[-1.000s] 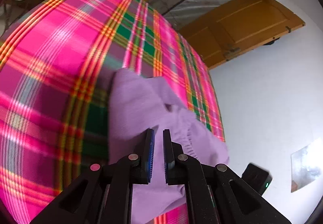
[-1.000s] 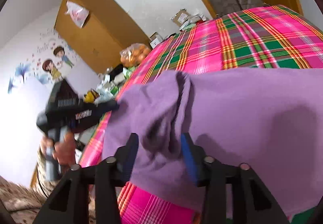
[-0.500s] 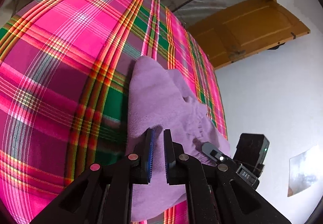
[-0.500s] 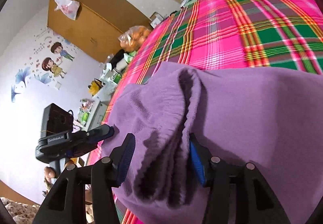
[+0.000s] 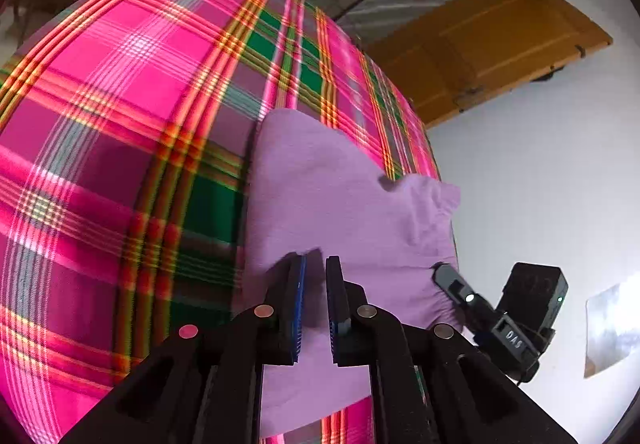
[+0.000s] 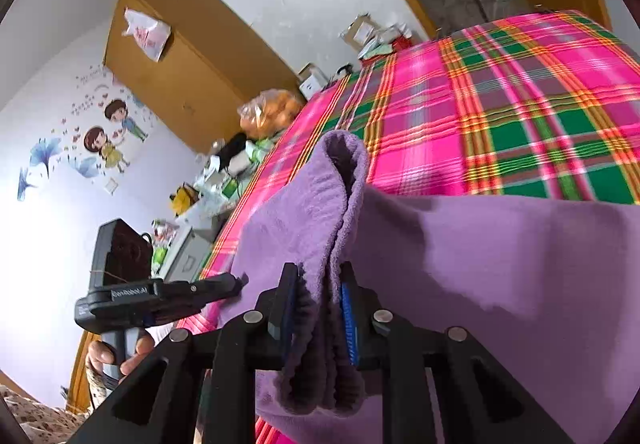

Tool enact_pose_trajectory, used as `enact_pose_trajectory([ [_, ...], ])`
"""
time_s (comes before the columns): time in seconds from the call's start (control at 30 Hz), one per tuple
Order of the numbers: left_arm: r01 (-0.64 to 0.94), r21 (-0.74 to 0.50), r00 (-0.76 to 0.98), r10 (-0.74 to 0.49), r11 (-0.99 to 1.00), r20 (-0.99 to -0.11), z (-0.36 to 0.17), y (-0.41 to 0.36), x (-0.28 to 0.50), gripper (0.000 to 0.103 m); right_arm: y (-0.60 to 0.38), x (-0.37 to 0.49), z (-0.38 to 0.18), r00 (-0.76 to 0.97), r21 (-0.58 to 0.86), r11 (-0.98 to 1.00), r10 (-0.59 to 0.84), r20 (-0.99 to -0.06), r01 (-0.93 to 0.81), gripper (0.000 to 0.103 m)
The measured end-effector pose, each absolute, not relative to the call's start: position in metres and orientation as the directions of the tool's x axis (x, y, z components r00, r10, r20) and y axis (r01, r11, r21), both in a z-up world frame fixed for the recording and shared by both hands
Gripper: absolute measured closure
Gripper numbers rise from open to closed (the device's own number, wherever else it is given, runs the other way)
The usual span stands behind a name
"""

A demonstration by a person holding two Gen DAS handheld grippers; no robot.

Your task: Fold clothes

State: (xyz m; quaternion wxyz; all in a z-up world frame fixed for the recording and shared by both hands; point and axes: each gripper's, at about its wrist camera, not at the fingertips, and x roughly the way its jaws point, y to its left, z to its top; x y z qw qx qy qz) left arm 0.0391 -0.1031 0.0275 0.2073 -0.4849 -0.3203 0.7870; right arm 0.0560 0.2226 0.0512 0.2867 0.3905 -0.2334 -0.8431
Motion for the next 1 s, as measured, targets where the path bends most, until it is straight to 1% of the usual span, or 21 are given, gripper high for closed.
enact_pose_trajectory([
  [0.13,-0.033,-0.704,-0.423,0.648,-0.71,-0.634,0.027,-0.093,0.037,0.093,0.246,0.065,0.053,-0.574,0.634,-0.73,-0.642,-0.509,0.254,0.083],
  [0.23,-0.039,-0.699,-0.401,0.652,-0.714,-0.644,0.024,-0.085,0.034,0.093,0.264,0.074,0.047,-0.593,0.634,-0.742,-0.616,-0.519,0.215,0.083],
  [0.33,-0.045,-0.689,-0.381,0.65,-0.723,-0.657,0.021,-0.079,0.033,0.093,0.269,0.074,0.035,-0.588,0.633,-0.754,-0.596,-0.546,0.176,0.083],
  [0.47,-0.047,-0.679,-0.358,0.647,-0.732,-0.673,0.017,-0.073,0.029,0.093,0.267,0.074,0.021,-0.588,0.589,-0.796,-0.545,-0.597,0.141,0.082],
  [0.53,-0.041,-0.68,-0.352,0.648,-0.732,-0.676,0.015,-0.074,0.028,0.093,0.267,0.072,0.019,-0.584,0.572,-0.81,-0.529,-0.615,0.132,0.079],
  [0.63,-0.047,-0.68,-0.357,0.648,-0.731,-0.673,0.017,-0.074,0.025,0.093,0.268,0.069,0.017,-0.581,0.543,-0.831,-0.502,-0.641,0.12,0.077],
  [0.73,-0.074,-0.661,-0.383,0.634,-0.746,-0.672,0.028,-0.074,0.02,0.093,0.267,0.072,0.029,-0.62,0.47,-0.874,-0.438,-0.651,0.124,0.075],
  [0.83,-0.102,-0.648,-0.394,0.628,-0.755,-0.671,0.034,-0.071,0.008,0.093,0.264,0.072,0.045,-0.683,0.4,-0.906,-0.378,-0.625,0.136,0.075],
  [1.0,-0.103,-0.631,-0.382,0.616,-0.769,-0.689,0.031,-0.064,-0.017,0.093,0.232,0.055,0.062,-0.688,0.287,-0.922,-0.385,-0.614,0.26,0.075],
])
